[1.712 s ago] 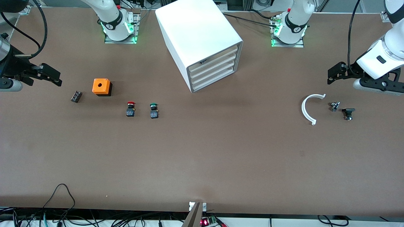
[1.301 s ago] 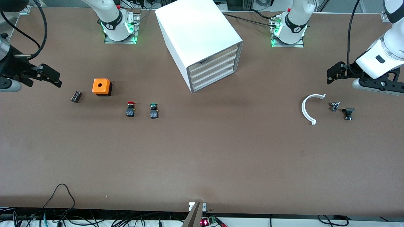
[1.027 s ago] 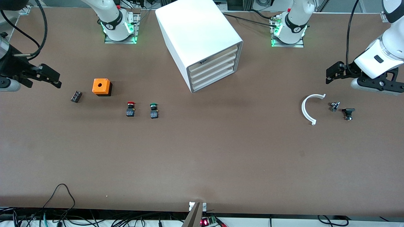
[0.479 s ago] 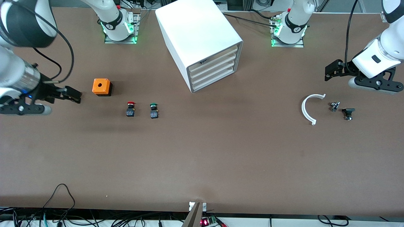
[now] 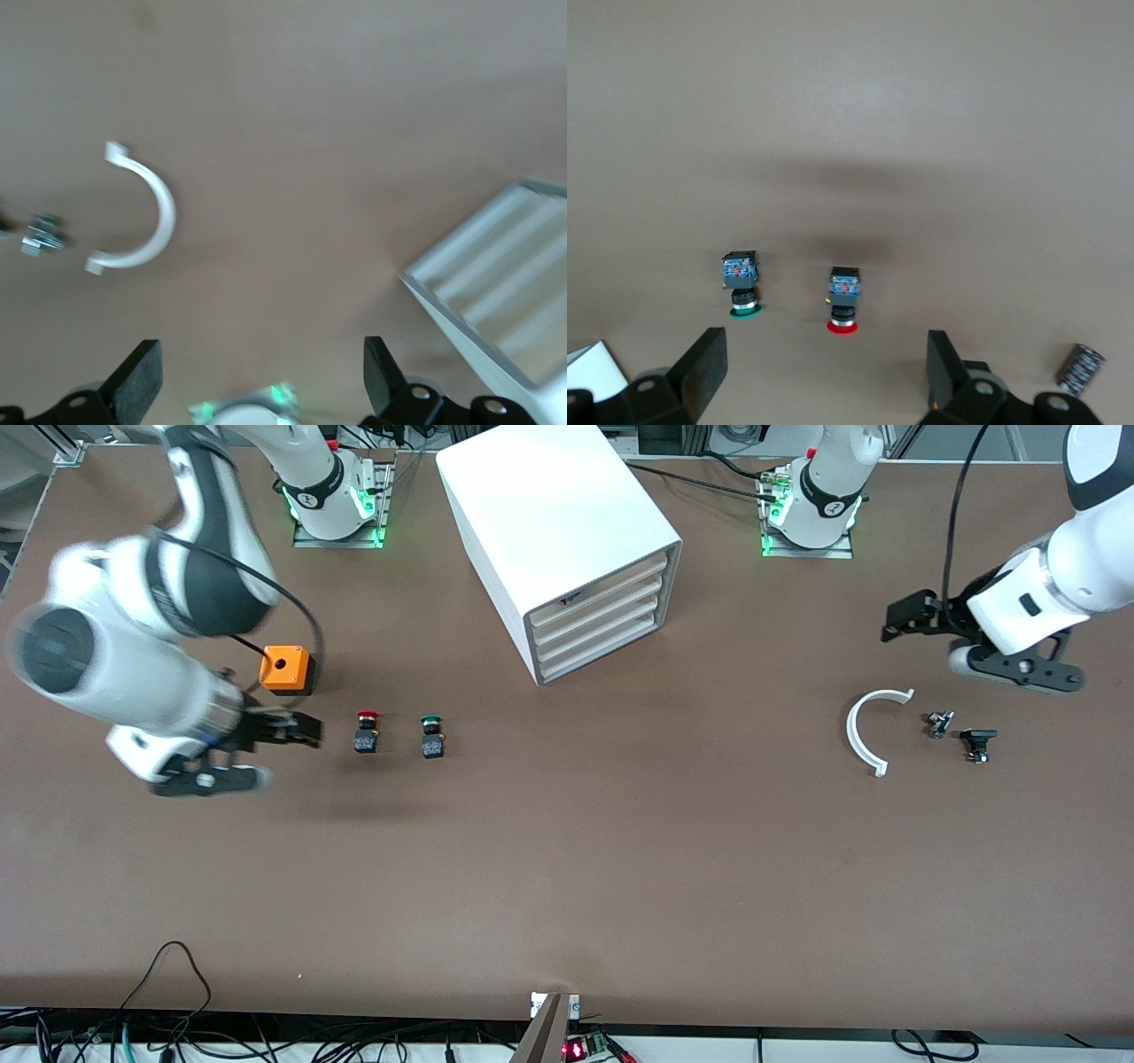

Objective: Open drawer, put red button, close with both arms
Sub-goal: 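Grasp the red button with the right gripper while the left gripper reaches the drawer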

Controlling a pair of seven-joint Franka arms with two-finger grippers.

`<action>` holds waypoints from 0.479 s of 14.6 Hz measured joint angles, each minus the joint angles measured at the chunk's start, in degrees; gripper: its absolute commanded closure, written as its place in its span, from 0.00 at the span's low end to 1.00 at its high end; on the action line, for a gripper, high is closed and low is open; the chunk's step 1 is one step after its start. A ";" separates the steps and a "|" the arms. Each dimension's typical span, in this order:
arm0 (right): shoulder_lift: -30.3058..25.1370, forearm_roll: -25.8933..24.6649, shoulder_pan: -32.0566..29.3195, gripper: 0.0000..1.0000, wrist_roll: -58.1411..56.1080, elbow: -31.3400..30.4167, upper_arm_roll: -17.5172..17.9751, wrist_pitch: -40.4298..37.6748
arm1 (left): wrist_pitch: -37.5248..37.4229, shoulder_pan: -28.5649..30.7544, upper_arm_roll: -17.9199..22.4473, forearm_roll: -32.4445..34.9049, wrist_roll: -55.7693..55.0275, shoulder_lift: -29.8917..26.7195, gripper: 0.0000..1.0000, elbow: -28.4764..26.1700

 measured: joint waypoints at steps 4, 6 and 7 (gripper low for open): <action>3.66 0.07 0.50 0.00 0.00 -4.56 -0.05 7.51 | -5.73 0.15 0.01 -9.41 0.81 1.12 0.00 -0.05; 4.39 0.08 0.37 0.00 0.00 -8.71 -0.07 12.74 | -7.18 0.30 0.02 -15.61 4.76 3.25 0.00 -0.38; 4.88 0.09 0.36 0.00 0.00 -10.56 -0.07 14.78 | -7.36 0.52 0.03 -18.29 8.61 4.86 0.00 -0.71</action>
